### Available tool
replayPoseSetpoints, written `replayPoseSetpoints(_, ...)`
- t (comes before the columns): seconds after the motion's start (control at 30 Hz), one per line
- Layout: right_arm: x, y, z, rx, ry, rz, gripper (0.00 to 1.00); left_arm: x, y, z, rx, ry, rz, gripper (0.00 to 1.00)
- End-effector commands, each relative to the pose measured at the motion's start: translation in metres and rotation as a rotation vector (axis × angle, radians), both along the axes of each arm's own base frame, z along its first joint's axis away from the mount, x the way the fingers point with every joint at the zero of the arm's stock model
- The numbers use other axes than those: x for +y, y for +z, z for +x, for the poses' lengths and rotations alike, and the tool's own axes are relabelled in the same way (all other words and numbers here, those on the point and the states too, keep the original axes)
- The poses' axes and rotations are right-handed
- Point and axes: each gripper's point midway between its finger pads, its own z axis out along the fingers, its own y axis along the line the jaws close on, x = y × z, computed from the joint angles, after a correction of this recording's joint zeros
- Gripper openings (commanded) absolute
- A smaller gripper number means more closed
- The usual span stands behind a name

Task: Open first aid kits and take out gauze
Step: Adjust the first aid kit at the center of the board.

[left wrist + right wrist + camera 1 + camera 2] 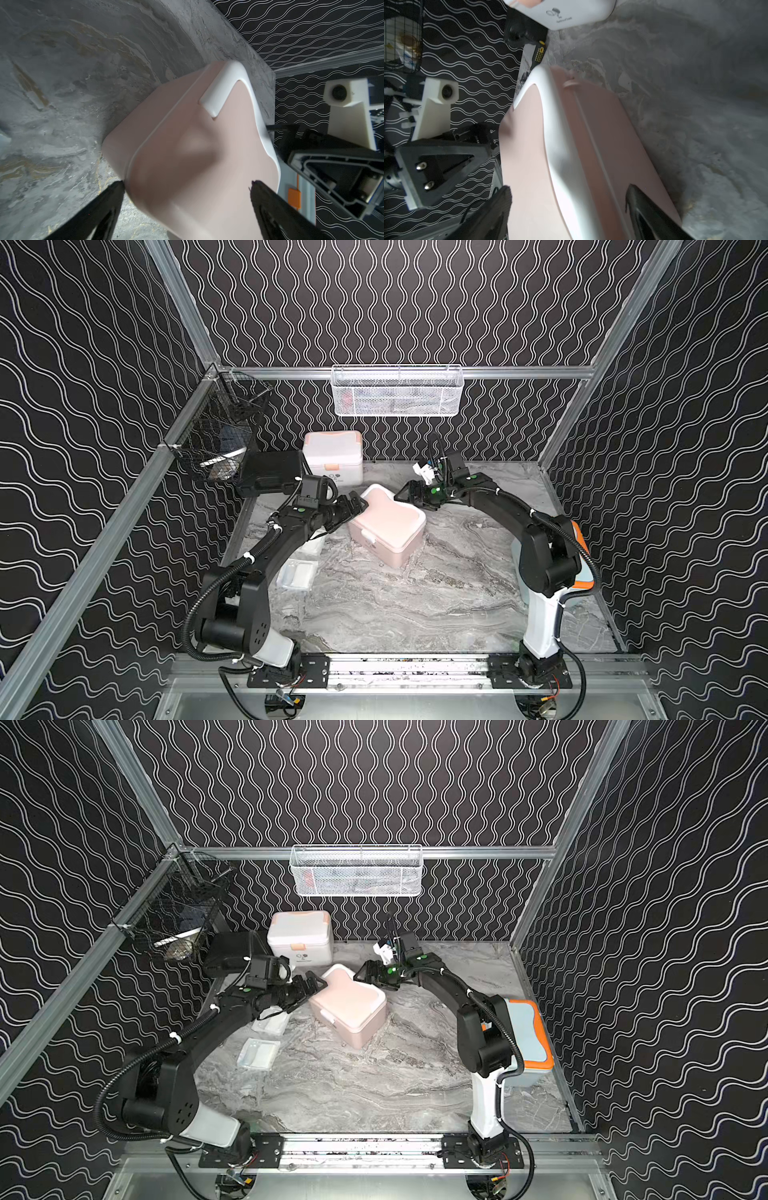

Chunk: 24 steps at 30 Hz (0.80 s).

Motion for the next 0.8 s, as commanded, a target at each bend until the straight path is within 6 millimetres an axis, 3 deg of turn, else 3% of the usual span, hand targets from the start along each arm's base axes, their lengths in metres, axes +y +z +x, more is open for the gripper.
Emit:
replayPoseSetpoints(0.0,0.005,-0.001,-0.037,0.028,0.065,-0.025,0.88,-0.022,0.008,-0.004,-0.042,-0.077,-0.037,0.99)
replayPoseSetpoints(0.17,-0.002,-0.006,-0.077,0.041,0.077,-0.083,0.88,-0.051,0.002,-0.025,-0.039,-0.138,-0.048,0.99)
replayPoseSetpoints(0.37,-0.035,-0.025,-0.109,0.084,0.017,-0.199,0.88,-0.079,-0.003,-0.061,-0.04,-0.179,-0.071,0.99)
replayPoseSetpoints(0.57,-0.076,-0.027,-0.118,0.065,-0.089,-0.363,0.96,-0.087,-0.005,-0.082,-0.05,-0.169,-0.088,0.99)
replayPoseSetpoints(0.77,-0.098,0.001,-0.121,0.004,-0.157,-0.421,1.0,-0.08,0.002,-0.087,-0.071,-0.177,-0.071,0.99)
